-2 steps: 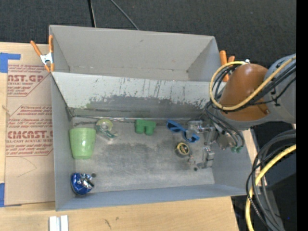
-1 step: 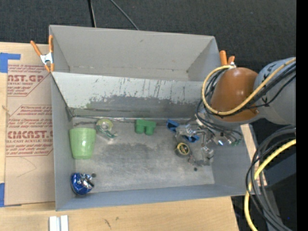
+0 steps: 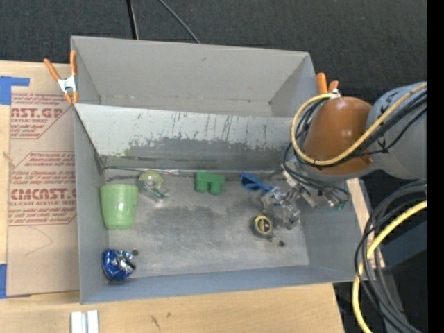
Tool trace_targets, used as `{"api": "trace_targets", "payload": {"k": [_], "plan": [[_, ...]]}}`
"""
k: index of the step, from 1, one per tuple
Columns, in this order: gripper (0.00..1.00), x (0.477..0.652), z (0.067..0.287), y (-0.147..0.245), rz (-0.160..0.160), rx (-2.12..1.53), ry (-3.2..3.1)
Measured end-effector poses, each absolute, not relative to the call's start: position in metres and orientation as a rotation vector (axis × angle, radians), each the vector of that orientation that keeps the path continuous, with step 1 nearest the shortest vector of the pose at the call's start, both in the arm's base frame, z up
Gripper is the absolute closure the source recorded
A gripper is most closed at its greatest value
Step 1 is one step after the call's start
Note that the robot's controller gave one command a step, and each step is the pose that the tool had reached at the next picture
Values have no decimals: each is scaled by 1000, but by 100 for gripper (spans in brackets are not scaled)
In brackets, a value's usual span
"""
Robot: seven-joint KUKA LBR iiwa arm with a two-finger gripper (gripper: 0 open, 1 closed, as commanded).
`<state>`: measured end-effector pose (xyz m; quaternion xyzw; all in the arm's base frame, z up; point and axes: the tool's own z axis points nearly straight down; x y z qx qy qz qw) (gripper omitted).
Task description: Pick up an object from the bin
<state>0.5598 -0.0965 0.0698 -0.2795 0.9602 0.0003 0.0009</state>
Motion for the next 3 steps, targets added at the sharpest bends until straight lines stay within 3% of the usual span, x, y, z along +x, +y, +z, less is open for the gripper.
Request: {"api": "trace_targets", "payload": {"k": [1, 2, 3], "plan": [[0, 560, 70, -96, 1, -878, 3015], [0, 508, 69, -65, 5, -1273, 2874], [0, 595, 71, -109, -4, -1143, 2921]]}}
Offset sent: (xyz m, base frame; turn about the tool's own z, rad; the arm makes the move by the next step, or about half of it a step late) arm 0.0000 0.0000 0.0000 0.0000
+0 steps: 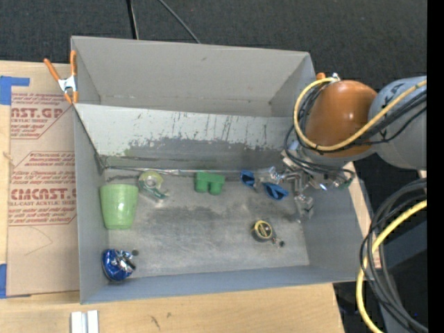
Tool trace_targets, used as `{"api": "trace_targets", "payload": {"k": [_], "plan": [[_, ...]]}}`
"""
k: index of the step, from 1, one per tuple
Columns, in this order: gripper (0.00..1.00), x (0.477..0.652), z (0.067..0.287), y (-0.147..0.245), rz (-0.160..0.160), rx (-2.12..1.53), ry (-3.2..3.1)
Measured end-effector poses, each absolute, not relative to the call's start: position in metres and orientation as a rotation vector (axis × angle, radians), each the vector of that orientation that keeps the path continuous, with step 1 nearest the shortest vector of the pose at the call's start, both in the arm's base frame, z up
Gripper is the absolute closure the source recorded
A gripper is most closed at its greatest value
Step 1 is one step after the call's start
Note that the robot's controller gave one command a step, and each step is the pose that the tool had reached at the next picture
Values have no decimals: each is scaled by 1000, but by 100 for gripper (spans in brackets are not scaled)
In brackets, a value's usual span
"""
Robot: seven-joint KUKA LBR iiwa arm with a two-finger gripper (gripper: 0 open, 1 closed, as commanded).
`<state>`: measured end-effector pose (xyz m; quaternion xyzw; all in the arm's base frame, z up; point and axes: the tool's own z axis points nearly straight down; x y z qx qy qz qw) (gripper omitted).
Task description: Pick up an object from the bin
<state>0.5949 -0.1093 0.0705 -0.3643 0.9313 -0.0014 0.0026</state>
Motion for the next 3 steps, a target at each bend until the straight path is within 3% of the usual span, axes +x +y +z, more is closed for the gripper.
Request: {"api": "trace_targets", "payload": {"k": [1, 2, 3], "plan": [[0, 484, 69, -85, 8, -1899, 2504], [100, 487, 70, -85, 2, -1896, 2501], [100, 497, 243, -91, -5, -1907, 2491]]}}
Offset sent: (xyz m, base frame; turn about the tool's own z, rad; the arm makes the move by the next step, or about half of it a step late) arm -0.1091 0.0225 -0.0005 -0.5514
